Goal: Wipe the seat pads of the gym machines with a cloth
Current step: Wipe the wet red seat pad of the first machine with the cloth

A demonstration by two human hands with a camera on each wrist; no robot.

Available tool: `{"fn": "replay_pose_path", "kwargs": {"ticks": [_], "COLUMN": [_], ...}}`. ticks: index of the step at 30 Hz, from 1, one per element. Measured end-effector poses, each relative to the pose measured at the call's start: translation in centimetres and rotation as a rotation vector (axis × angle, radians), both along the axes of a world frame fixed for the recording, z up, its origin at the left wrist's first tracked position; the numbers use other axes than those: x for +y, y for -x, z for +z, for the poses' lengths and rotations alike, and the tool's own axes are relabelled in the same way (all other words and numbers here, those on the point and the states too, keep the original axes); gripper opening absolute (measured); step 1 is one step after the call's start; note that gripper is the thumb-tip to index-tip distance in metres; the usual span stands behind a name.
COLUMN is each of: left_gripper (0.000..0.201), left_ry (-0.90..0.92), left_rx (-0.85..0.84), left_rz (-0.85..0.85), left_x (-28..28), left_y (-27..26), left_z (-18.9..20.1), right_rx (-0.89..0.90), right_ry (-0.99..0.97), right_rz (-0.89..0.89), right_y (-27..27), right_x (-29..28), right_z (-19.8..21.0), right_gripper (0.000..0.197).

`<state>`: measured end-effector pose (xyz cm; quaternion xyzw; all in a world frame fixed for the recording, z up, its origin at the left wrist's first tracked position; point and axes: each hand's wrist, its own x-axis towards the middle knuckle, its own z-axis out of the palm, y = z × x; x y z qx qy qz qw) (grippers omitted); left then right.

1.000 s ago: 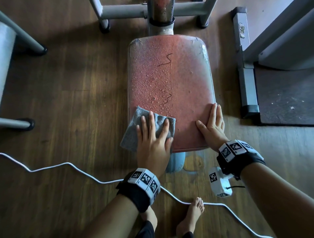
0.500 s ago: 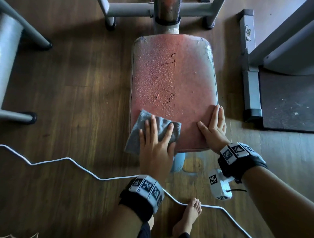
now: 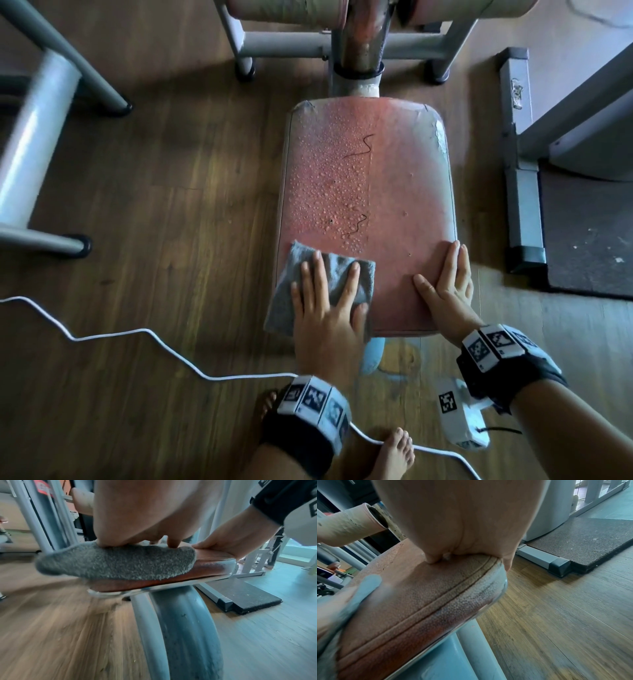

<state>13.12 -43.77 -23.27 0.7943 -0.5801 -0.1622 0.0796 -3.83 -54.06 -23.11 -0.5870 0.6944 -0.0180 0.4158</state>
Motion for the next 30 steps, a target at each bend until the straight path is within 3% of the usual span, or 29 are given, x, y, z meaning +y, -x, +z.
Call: {"fn": "replay_pose_path", "kwargs": {"ticks": [3, 7, 16, 30], "left_gripper": [0.057, 0.057, 0.058, 0.058], "left_ry": [-0.025, 0.022, 0.109, -0.060], "left_rx": [-0.006, -0.007, -0.079, 0.048], "left_rz": [0.047, 0.016, -0.071, -0.197], "left_x": [1.6, -0.3, -10.3, -27.4], "left_y": [-1.1, -2.4, -7.4, -13.5], "left_z": [-0.1, -0.5, -2.8, -1.3], "right_rx": [-0.006, -0.011, -0.019, -0.025], "right_ry": [-0.001, 0.019, 0.007, -0.012], "right_rz": [-0.001, 0.011, 0.013, 0.005], "right_y": [0.1, 0.3, 0.5, 0.5], "right_x": [0.0, 0.0, 0.3, 0.2], "right_z": [-0.2, -0.6, -0.7, -0.9], "right_gripper": [0.084, 0.086, 0.088, 0.088]}}
